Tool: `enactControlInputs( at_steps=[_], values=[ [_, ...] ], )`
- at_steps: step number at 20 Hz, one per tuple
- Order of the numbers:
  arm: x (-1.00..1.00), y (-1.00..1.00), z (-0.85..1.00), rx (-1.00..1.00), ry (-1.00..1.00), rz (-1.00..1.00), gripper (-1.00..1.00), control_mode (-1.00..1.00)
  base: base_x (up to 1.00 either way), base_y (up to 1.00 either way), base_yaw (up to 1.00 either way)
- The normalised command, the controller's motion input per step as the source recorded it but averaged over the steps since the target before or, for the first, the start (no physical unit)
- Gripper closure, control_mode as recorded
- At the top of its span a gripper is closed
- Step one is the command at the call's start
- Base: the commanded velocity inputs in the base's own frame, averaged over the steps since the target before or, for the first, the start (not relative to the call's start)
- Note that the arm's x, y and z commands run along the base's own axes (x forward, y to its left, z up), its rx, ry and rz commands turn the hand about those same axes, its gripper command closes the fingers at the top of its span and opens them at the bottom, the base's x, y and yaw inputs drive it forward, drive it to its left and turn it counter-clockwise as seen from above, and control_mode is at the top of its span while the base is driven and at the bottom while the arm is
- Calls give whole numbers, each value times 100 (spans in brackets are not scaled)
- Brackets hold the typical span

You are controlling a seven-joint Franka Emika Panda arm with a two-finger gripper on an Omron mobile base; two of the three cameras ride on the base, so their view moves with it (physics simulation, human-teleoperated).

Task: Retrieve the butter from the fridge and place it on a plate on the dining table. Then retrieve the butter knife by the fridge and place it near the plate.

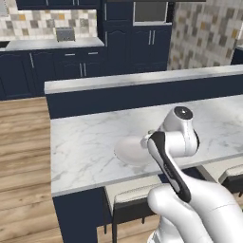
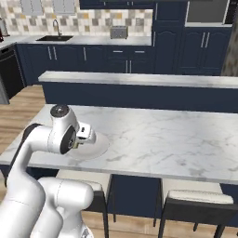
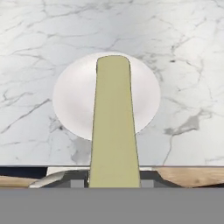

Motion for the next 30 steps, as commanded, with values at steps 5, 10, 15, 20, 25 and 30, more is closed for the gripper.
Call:
enactControlInputs(
  at_steps=[5,10,15,20,25,30],
  values=[
    [58,5,-32,-4,1,-3,100,-100,0,0,0],
    [45,12,-6,0,8,-1,100,-100,0,0,0],
    [37,12,-24,0,4,0,100,-100,0,0,0],
    [26,11,-52,-2,0,0,100,-100,0,0,0],
    [18,1,-38,0,-1,0,100,-100,0,0,0],
    [9,0,-32,0,0,0,100,-100,0,0,0]
  ],
)
